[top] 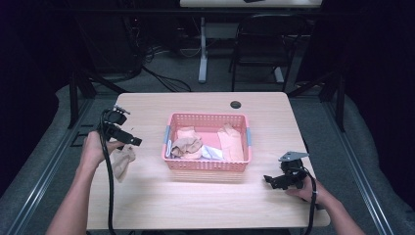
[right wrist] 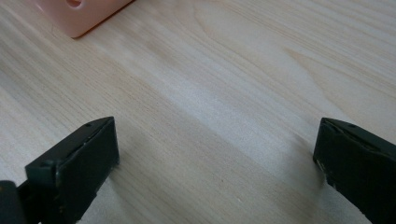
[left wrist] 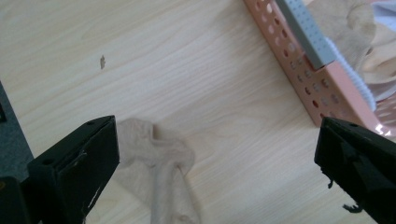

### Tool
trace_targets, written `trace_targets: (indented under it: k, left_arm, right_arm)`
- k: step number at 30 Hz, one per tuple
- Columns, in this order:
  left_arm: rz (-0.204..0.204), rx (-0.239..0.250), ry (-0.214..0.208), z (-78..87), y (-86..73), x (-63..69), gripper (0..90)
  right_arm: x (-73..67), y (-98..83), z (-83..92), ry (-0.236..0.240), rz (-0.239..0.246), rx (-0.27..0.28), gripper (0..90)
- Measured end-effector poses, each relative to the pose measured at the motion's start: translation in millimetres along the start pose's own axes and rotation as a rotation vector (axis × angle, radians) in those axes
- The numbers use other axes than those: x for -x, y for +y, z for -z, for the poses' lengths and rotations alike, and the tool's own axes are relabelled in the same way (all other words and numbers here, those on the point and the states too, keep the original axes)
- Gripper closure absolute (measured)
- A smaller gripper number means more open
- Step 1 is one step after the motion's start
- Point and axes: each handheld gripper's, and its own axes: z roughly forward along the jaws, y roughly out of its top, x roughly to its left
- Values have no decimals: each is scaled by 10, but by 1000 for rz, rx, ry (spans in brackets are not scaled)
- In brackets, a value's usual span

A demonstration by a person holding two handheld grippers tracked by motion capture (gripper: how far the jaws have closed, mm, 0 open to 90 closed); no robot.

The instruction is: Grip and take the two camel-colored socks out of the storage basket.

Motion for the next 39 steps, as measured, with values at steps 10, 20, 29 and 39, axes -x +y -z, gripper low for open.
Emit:
trace_targets:
  k: [10, 20, 29, 39]
  left_arm:
    - [-76, 32, -16, -27, 322, 298, 0]
    - [-133, 13, -35, -193, 558, 550, 0]
    - [-187, 9, -68, -408, 718, 842, 0]
    - [-257, -9, -114, -677, 847, 1128, 36]
  right_arm:
    - [1, 2, -1, 1, 1, -1, 0]
    - [2, 1, -1, 1, 2, -1, 0]
    - [1, 1, -1, 1, 2, 0, 0]
    - [2, 1, -1, 1, 2, 0, 0]
